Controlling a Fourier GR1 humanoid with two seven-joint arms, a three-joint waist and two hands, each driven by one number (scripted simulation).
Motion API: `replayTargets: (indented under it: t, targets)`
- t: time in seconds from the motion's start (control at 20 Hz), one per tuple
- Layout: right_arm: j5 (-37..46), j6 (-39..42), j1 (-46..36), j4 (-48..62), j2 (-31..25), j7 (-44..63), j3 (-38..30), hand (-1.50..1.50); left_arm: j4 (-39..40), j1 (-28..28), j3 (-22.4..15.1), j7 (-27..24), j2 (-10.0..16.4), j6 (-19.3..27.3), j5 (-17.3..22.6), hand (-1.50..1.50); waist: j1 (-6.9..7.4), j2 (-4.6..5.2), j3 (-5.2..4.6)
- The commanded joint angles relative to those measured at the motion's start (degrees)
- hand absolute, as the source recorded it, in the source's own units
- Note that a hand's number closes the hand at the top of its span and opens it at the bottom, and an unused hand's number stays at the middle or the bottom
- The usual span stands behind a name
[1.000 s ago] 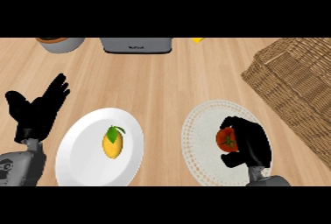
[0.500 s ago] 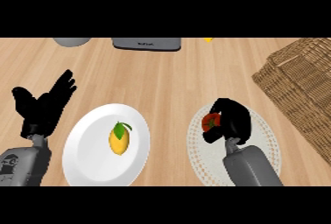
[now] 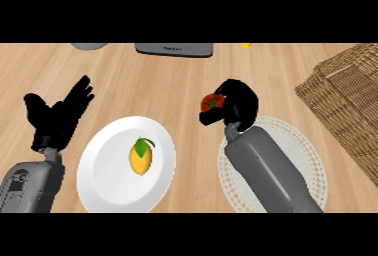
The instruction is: Pick the tomato from the placemat and place it in the basket
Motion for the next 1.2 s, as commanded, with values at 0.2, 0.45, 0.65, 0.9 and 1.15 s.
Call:
replayTargets:
  t: [0.2,0.45,0.65,0.9,1.15]
  targets:
    - [6.54,-18.11,-15.57,2.99,0.27,7.24,4.19,1.50,-0.88,-0.52,-0.07,1.72,-0.25,1.28,-0.72,0.00,-1.74,-0.89,-0.11]
    - [13.51,-16.99,-21.89,5.28,0.26,16.12,2.56,1.50,-0.22,3.37,1.48,-0.19,0.55,0.82,-0.37,0.00,-3.48,-1.29,-0.14]
    - [17.21,-11.17,-28.02,7.11,0.26,20.42,-1.54,1.50,1.90,3.21,2.90,-2.57,1.36,-0.31,0.32,0.00,-4.46,-1.29,-0.18]
    - [20.55,-7.72,-33.58,11.69,-1.21,18.57,-8.63,1.50,-0.84,3.87,2.40,-1.01,1.00,-0.20,0.35,0.00,-4.32,-1.07,-0.11]
    - [22.82,-5.66,-33.79,12.57,-5.26,17.18,-12.69,1.50,-3.49,6.12,3.07,0.63,1.94,-0.77,0.94,0.00,-4.37,-1.26,-0.07]
